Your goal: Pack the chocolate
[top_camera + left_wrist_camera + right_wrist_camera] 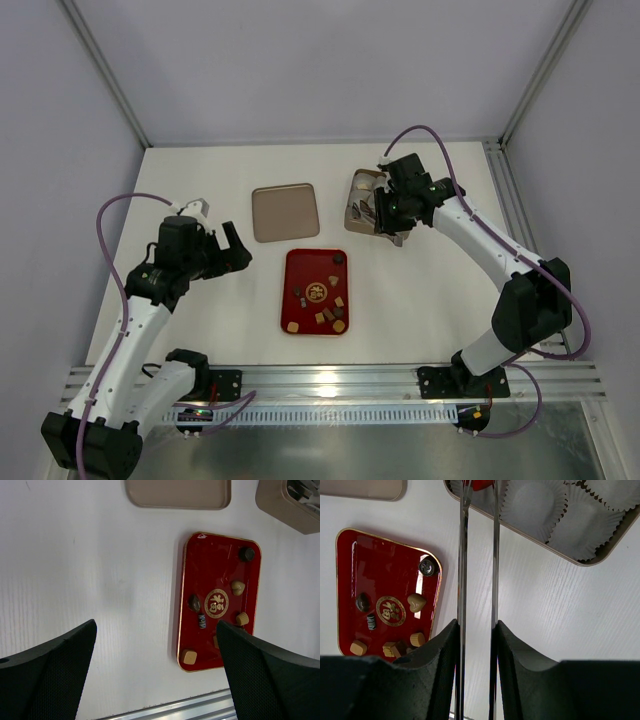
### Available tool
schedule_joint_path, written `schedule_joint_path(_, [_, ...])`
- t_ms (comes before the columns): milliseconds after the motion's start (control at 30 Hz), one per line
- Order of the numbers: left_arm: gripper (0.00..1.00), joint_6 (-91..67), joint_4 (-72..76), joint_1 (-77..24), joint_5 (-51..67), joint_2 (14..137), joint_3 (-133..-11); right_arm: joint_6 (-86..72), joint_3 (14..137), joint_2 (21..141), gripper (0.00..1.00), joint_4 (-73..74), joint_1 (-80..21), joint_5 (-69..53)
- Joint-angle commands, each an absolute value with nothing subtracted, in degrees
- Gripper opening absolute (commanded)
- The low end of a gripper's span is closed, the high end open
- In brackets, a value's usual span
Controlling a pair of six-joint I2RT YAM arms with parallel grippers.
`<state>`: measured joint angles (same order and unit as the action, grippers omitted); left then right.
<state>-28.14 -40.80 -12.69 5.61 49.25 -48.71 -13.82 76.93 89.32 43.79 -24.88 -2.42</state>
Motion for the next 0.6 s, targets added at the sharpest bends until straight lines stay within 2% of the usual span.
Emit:
schedule_joint_path(0, [1.0, -28.39, -40.08, -12.83, 5.19, 48.87, -48.78, -13.54, 79.01, 87.63, 0.37, 42.8, -24.61, -2.64])
schedule_joint_path(167, [1.0, -28.39, -40.08, -12.83, 5.19, 48.78, -48.78, -13.54, 79.28, 86.93, 0.4, 43.07, -24.61, -2.37])
schedule_joint_path(567, [1.0, -28.39, -40.08, -12.83, 5.54, 48.52, -48.78, -14.06, 80.16, 86.13, 0.4, 43.68, -24.61, -2.55])
